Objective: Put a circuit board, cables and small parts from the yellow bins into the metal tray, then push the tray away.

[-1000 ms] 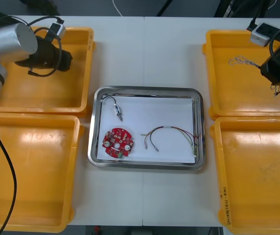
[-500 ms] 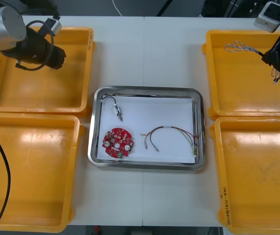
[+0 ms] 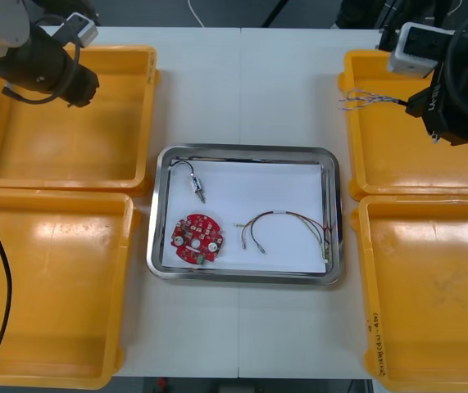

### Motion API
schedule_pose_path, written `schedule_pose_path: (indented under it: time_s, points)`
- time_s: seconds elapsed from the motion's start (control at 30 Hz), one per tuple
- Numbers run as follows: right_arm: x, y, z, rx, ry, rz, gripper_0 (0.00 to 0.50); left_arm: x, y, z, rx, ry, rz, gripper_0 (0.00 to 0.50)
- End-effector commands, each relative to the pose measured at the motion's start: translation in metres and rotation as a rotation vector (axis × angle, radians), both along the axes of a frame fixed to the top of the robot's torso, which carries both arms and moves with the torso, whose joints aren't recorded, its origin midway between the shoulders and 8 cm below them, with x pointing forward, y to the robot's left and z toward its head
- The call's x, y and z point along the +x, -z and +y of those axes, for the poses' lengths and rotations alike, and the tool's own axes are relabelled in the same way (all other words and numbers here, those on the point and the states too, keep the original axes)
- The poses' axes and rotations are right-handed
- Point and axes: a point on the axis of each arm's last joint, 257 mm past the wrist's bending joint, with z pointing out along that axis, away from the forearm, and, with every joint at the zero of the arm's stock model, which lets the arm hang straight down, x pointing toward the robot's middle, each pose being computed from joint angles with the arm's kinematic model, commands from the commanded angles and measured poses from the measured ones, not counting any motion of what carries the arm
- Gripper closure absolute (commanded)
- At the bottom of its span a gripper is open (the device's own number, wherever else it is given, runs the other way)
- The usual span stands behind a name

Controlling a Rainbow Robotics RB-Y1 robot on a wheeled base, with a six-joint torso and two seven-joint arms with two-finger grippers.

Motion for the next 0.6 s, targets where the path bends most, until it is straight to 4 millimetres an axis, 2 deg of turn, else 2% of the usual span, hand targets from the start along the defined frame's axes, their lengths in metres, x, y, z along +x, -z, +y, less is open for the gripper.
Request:
schedule_pose_path:
  time_s: [0.03, 0.17, 0.43, 0.6]
  points:
    - [-0.014, 0.004, 0.02, -0.076, -0.058, -0.008, 0.5, -0.009, -0.029, 0.026, 0.02, -0.047, -0.044, 0.5]
    - [-0.02, 0.015, 0.039, -0.112, -0.111, 0.019, 0.5, -0.02, -0.032, 0.019, 0.009, -0.059, -0.025, 0.5]
    - [-0.026, 0.042, 0.064, -0.179, -0.142, 0.079, 0.5, -0.039, -0.031, 0.007, 0.015, -0.05, 0.006, 0.5]
    - [-0.03, 0.054, 0.091, -0.165, -0.134, 0.126, 0.5, -0.053, -0.031, 0.001, 0.019, -0.051, 0.028, 0.5]
